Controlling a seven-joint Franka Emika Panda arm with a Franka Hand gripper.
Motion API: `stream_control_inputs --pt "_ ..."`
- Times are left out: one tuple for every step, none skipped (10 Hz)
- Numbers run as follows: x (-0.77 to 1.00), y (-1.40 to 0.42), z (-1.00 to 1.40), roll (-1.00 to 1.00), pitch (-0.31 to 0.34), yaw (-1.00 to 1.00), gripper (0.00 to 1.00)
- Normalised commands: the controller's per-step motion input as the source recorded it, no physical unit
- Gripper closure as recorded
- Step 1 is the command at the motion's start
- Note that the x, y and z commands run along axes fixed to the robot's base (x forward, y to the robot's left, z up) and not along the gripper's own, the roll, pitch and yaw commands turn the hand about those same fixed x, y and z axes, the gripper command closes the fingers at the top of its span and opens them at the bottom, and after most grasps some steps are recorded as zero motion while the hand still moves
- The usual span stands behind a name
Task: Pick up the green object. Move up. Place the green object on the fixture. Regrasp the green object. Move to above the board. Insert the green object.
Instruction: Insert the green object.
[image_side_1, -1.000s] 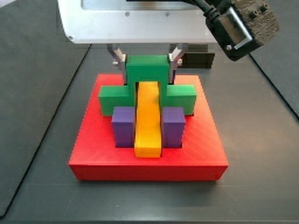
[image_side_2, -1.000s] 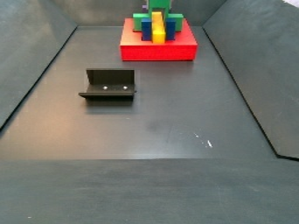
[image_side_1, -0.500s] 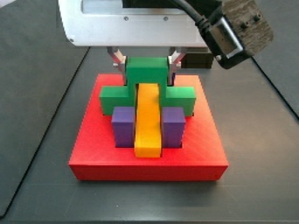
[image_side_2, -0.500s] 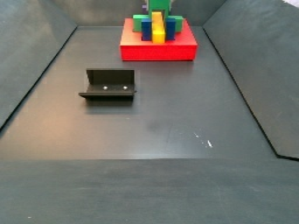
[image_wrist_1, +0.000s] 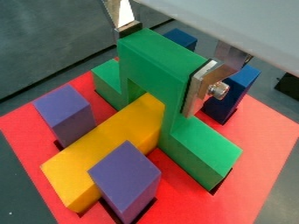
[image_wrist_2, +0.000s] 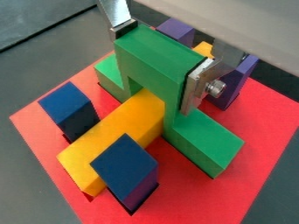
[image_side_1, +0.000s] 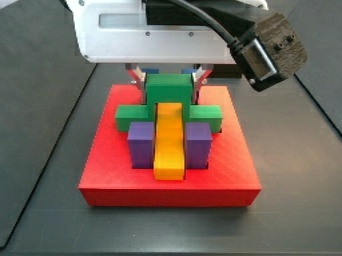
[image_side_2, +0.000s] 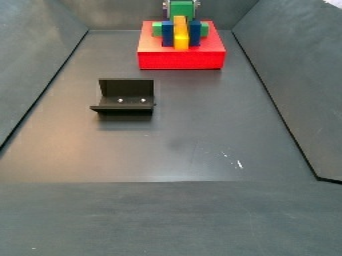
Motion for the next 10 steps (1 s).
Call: stream_control_inputs --pt "0.0 -0.01 -0.41 0.09 -0.014 0.08 1.0" --pt "0.03 -0.03 -0.51 0.04 -0.027 0.03 1.0" --pt "0.05 -0.05 -0.56 0.0 -0.047 0.0 1.0" --pt "0.0 -0.08 -0.65 0.0 -0.086 0.0 1.0" --pt "0.0 -0.11 -0.67 0.02 -0.094 0.0 1.0" --pt "0.0 -0.1 -0.66 0.03 -0.091 0.01 1.0" --pt "0.0 -0.05 -0.49 0.03 -0.05 0.0 1.0" --pt "0.0 -0.02 -0.29 0.05 -0.004 0.01 1.0" --pt "0.0 0.0 0.0 0.0 -0.007 0.0 1.0" --pt "0.0 0.0 0.0 0.01 0.0 0.0 1.0"
